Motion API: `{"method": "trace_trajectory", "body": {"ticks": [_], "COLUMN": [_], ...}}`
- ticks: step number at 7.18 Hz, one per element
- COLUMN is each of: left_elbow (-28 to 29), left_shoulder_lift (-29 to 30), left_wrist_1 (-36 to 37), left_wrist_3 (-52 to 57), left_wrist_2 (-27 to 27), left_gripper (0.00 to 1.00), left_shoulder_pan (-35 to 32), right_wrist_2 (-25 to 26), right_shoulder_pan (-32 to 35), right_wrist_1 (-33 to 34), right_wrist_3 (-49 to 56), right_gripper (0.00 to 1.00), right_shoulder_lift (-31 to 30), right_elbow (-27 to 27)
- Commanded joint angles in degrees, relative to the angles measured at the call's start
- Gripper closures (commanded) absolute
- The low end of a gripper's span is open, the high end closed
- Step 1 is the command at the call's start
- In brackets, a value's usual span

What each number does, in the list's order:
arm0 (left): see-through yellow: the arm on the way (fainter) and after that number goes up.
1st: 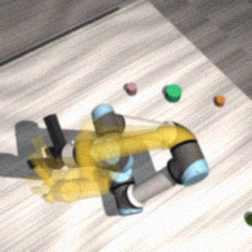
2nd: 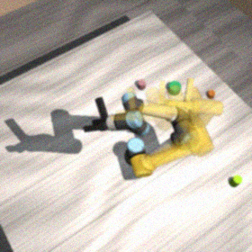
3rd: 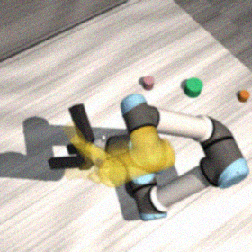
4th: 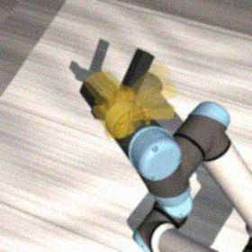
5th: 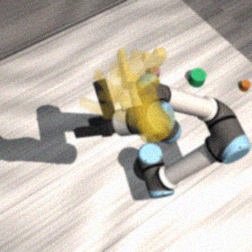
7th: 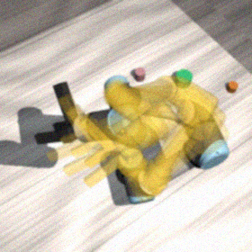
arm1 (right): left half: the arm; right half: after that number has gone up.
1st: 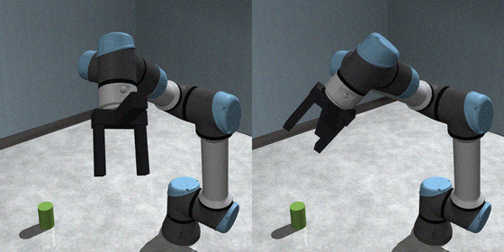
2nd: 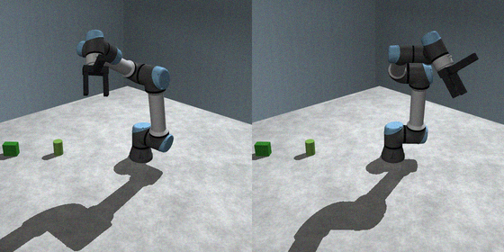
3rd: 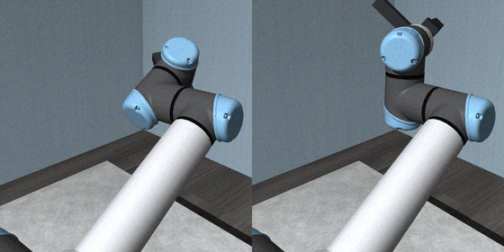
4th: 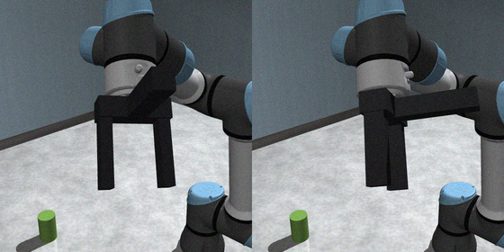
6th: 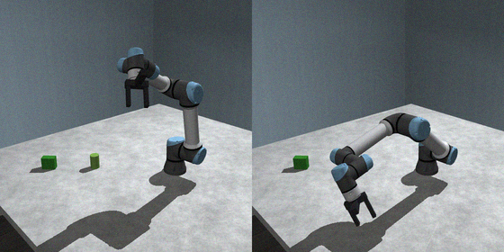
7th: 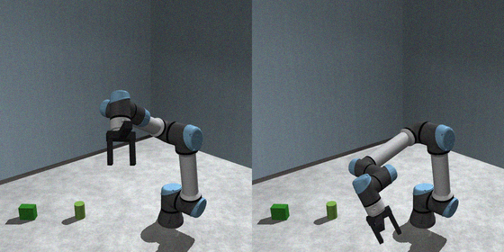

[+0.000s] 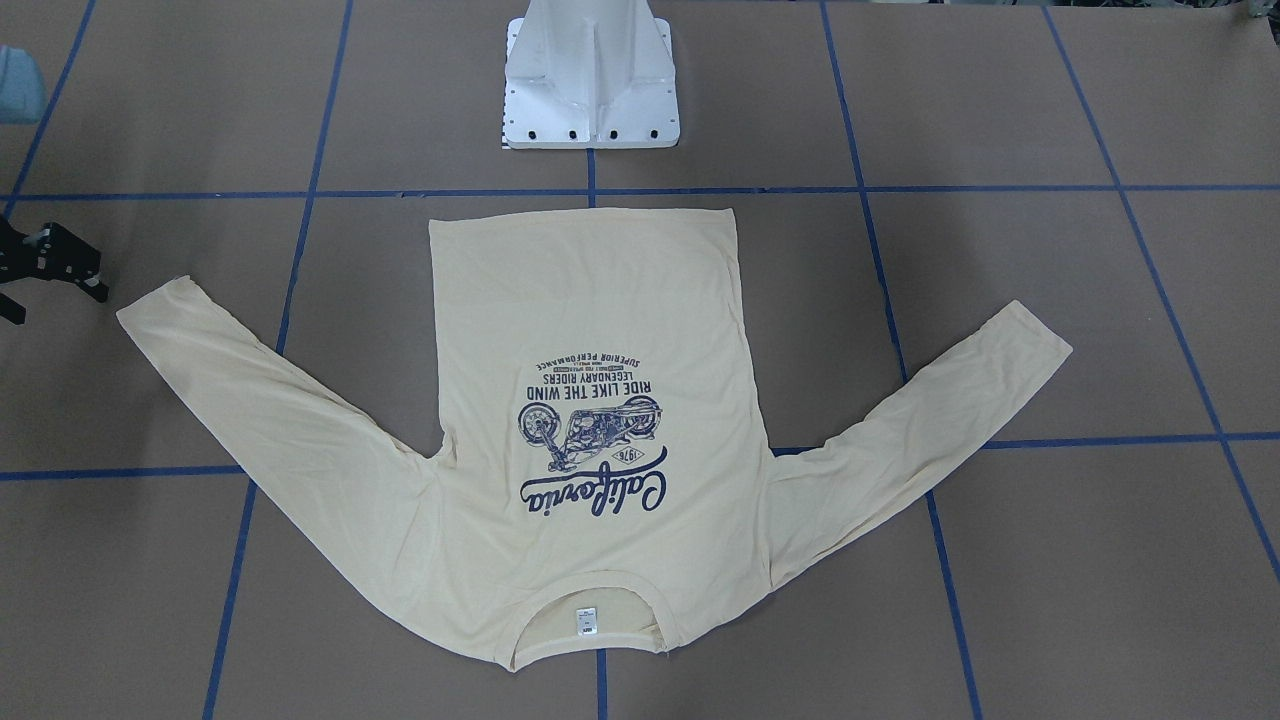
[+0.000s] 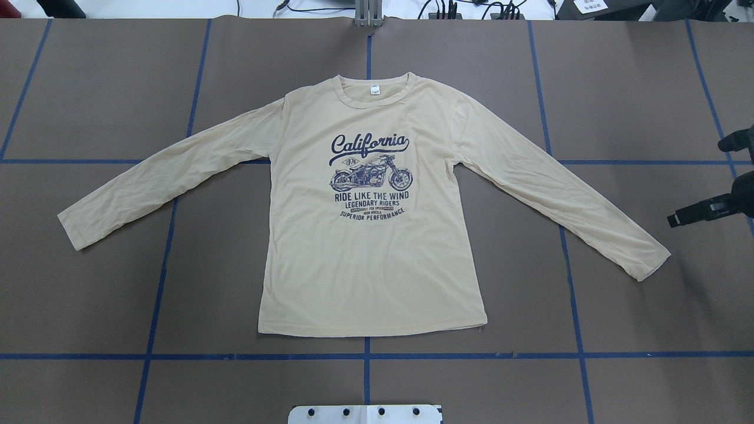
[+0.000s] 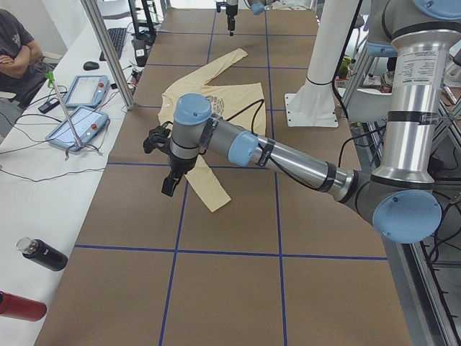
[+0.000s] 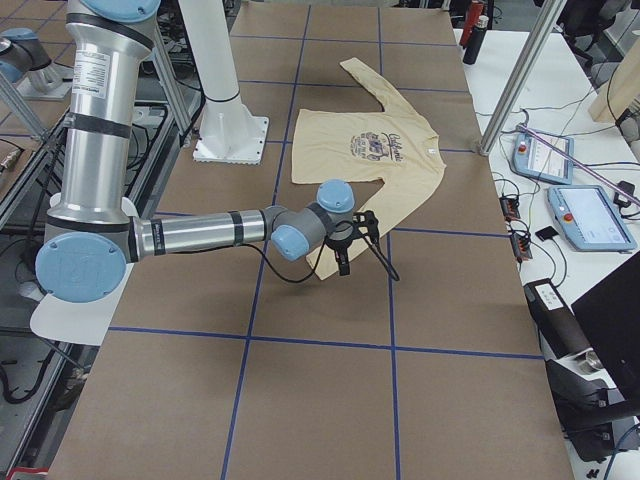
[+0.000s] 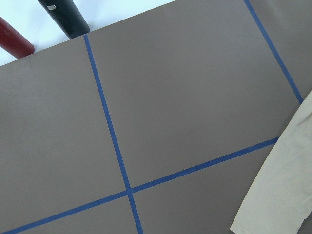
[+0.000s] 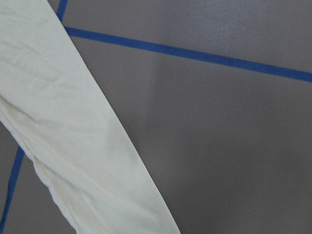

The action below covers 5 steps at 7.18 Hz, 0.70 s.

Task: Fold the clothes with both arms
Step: 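Move the right gripper toward the sleeve cuff nearest it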

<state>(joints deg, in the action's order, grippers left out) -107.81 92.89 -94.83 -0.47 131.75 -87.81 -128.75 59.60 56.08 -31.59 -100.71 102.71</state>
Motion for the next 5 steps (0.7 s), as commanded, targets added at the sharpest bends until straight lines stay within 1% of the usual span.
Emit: {"method": "trace_trajectory", "body": {"ticks": [1,2,3,4,5], "left_elbow": [0.32,0.23,0.15,0.15,0.06], "left_shoulder_lift": [-0.34,-0.69,-0.69,-0.69,-0.69], "left_wrist_1": [0.44,0.09,0.09,0.18,0.18], "left_wrist_3": [-0.32,-0.24,-0.32,-0.32,-0.32], "left_wrist_2": [3.23,3.25,3.33,4.38,5.0], "left_gripper": [0.0,0.0,0.0,0.0,0.0], "left_shoulder_pan": [0.0,0.0,0.0,0.0,0.0], "right_wrist_2": [2.0,2.79,2.71,2.8,2.71], "right_shoulder_pan": [-5.27,-6.07,-6.08,-6.08,-6.08], "right_wrist_1": [-2.64,-2.73,-2.38,-2.38,-2.38], "right_wrist_3": [-0.31,-0.23,-0.23,-0.23,-0.31], "right_gripper": [0.0,0.01,0.01,0.01,0.01], "right_shoulder_lift": [-1.25,-0.72,1.72,4.18,4.55], "right_elbow": [-1.8,-3.64,-5.58,-8.9,-9.72]}}
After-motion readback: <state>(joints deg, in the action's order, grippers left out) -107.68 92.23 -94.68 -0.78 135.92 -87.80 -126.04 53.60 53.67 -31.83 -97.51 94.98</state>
